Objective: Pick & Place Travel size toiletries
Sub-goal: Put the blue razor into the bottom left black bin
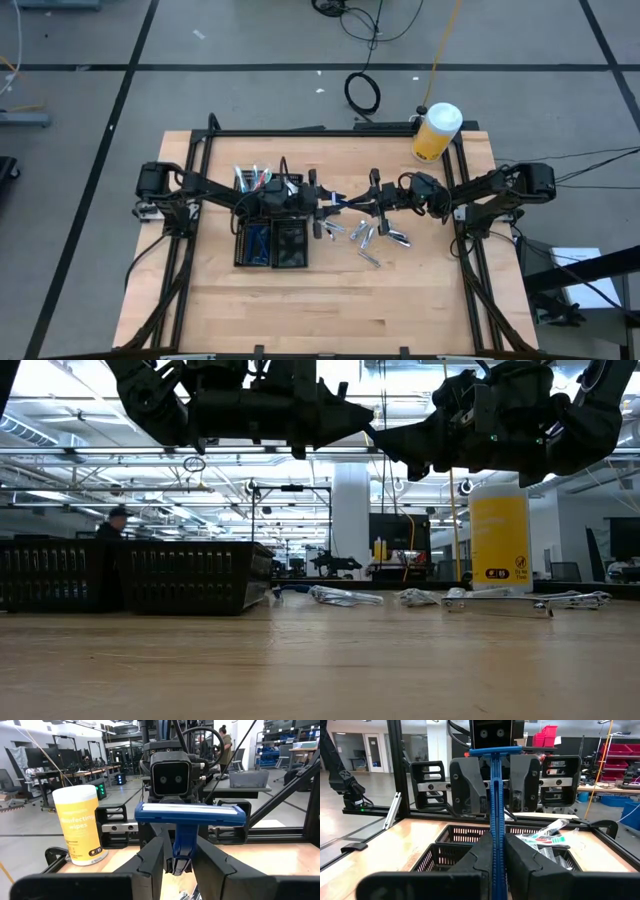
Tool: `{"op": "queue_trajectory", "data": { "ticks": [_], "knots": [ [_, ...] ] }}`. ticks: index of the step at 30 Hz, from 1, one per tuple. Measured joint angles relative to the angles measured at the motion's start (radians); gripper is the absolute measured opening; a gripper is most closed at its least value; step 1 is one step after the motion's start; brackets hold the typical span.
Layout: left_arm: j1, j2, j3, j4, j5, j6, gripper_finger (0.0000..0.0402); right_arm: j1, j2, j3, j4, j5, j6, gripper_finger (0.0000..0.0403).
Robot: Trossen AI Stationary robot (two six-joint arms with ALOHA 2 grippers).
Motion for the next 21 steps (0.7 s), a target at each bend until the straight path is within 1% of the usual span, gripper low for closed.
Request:
{"op": "queue_trajectory", "data": {
  "ticks": [9,21],
  "knots": [
    [0.000,0.000,0.000,-0.001,0.000,0.000,0.0092,0.000,0.000,0.000,-0.003,0.001,0.000,0.0024],
    [0.000,0.000,0.000,-0.016,0.000,0.000,0.0092,0.000,0.000,0.000,-0.018,0.001,-0.012,0.0021]
  ]
}}
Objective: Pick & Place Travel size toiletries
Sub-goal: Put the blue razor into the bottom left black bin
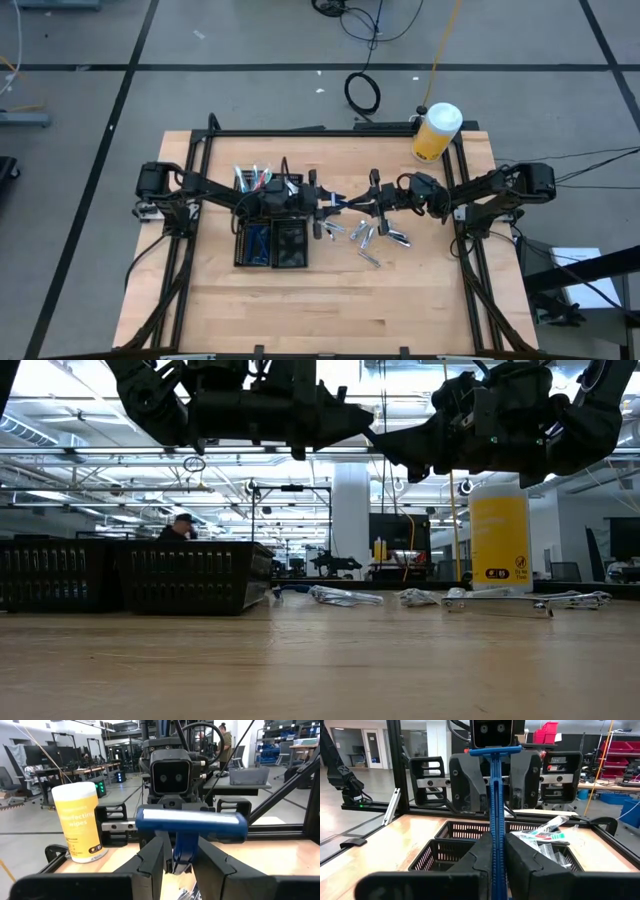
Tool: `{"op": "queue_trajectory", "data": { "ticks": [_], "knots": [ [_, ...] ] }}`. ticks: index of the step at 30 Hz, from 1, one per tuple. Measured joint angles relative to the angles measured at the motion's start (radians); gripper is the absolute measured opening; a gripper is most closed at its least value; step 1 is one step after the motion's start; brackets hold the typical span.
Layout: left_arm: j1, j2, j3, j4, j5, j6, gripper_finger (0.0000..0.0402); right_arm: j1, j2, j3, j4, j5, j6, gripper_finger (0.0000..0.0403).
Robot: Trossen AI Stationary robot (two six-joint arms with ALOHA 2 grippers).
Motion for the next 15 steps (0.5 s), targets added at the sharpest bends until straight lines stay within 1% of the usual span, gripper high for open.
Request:
{"op": "queue_trajectory", "data": {
  "ticks": [15],
  "knots": [
    [0.000,0.000,0.000,-0.035,0.000,0.000,0.0092,0.000,0.000,0.000,0.027,0.000,-0.006,0.0021]
  ]
}}
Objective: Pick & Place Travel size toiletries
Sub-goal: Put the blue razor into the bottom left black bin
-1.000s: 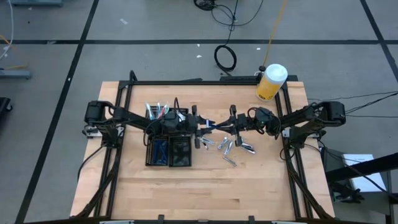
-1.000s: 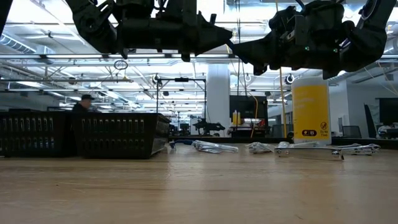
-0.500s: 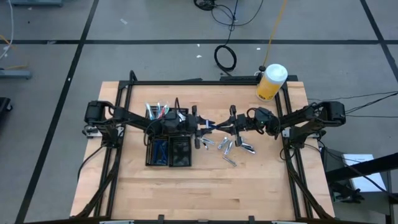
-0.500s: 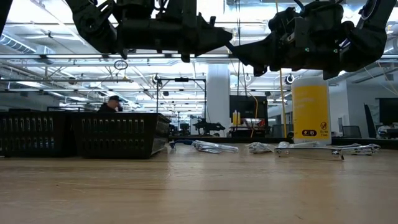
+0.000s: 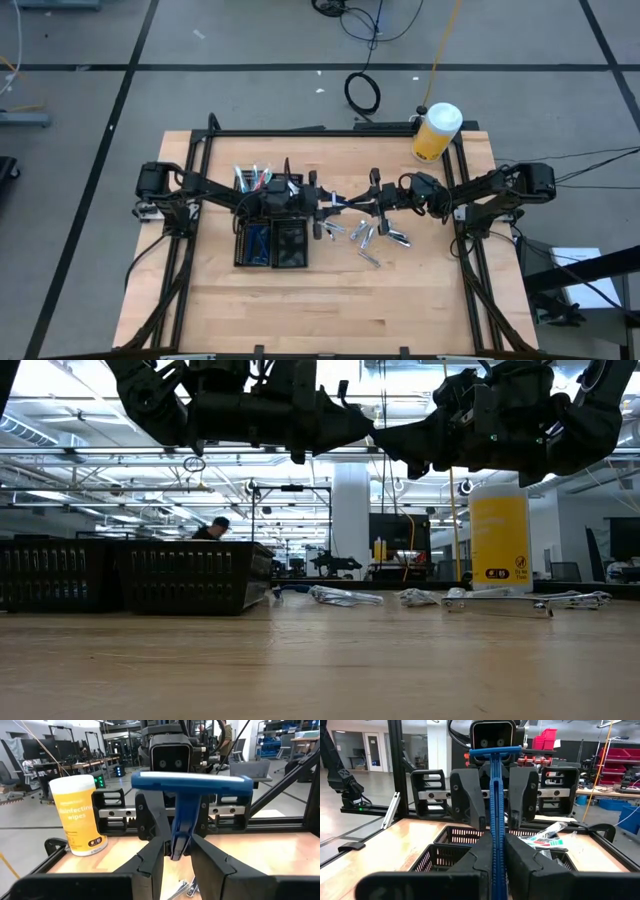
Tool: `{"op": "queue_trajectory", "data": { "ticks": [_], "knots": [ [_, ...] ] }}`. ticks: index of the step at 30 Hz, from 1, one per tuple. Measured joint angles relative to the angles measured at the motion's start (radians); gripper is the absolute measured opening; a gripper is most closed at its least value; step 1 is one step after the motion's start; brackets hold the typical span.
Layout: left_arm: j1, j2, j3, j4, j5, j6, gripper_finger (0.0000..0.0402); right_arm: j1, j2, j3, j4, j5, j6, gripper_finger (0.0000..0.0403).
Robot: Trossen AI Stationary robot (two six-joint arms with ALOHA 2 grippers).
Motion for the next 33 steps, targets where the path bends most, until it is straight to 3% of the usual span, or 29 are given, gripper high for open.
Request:
{"op": "queue_trajectory", "data": {
  "ticks": [33],
  "knots": [
    [0.000,0.000,0.000,0.047,0.000,0.002,0.0092,0.000,0.000,0.000,0.000,0.000,0.001,0.0021]
  ]
}}
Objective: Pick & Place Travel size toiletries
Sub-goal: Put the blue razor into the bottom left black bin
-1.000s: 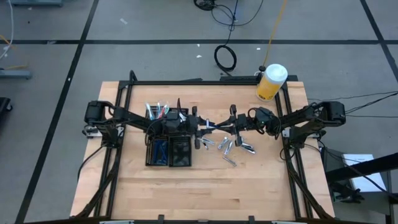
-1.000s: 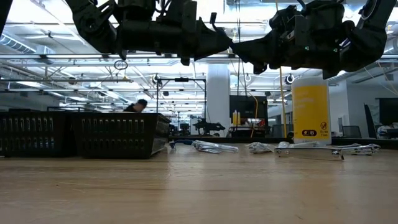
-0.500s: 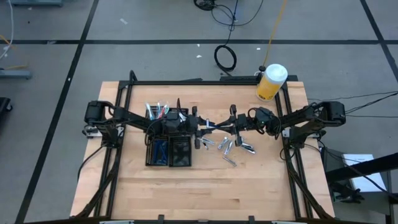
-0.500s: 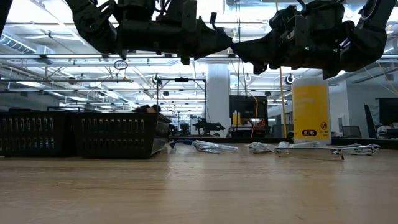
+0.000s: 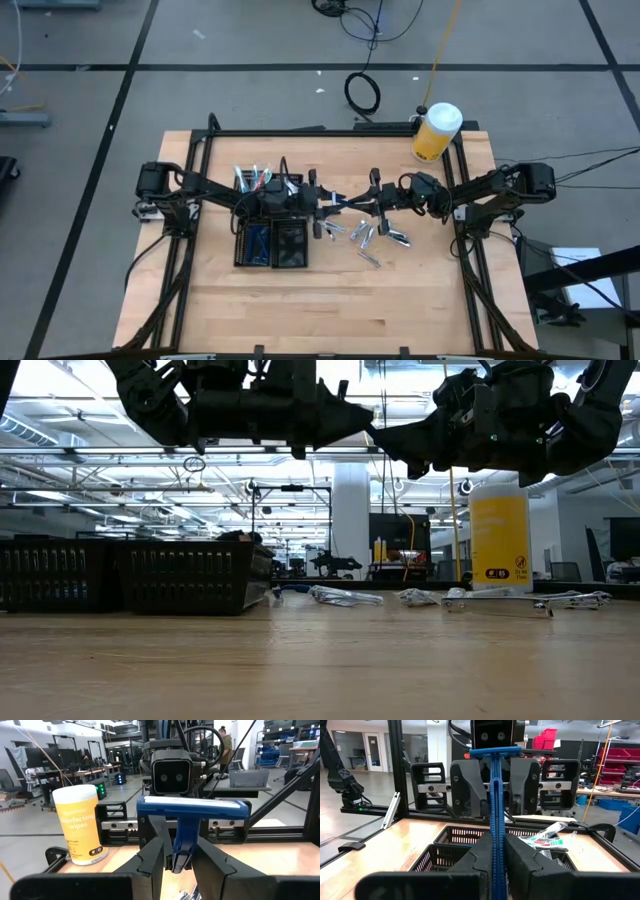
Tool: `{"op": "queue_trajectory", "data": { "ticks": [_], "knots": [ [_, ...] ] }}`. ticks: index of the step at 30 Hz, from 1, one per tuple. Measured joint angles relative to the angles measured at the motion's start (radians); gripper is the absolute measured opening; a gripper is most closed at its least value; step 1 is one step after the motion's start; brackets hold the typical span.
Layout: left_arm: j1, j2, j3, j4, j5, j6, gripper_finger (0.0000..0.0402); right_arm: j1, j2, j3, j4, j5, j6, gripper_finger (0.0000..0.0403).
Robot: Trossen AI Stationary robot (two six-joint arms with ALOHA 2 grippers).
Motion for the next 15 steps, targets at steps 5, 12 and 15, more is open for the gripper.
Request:
{"op": "queue_trajectory", "data": {
  "ticks": [5,12,15],
  "knots": [
    [0.000,0.000,0.000,-0.003,0.000,-0.001,0.0092,0.000,0.000,0.000,0.000,0.000,0.000,0.0021],
    [0.000,0.000,0.000,-0.003,0.000,-0.003,0.0092,0.000,0.000,0.000,0.008,0.000,0.000,0.0021],
    [0.000,0.000,0.000,-0.003,0.000,-0.002,0.0092,0.000,0.000,0.000,0.007,0.000,0.000,0.0021]
  ]
}}
